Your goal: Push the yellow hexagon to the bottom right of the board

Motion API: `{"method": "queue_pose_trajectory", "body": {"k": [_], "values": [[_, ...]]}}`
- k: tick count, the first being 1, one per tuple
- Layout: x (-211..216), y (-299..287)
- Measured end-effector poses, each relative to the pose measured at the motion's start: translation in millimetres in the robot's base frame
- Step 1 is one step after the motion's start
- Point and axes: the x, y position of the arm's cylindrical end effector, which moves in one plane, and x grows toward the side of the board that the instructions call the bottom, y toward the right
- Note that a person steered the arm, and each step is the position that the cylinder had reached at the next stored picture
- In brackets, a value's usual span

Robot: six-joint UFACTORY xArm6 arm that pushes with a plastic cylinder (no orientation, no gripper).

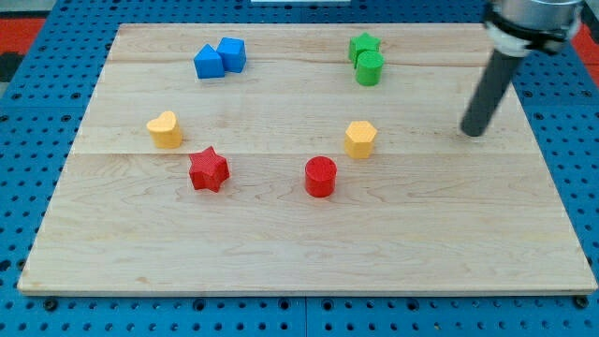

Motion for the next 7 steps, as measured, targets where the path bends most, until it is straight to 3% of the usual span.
{"method": "queue_pose_trajectory", "body": {"k": [1,2,3,4,6,7], "values": [[-15.2,-21.6],[-31.0,-97.2],[-19.7,-129.4],[47.0,-123.1],[93.2,-120.9],[129.3,-88.5]]}}
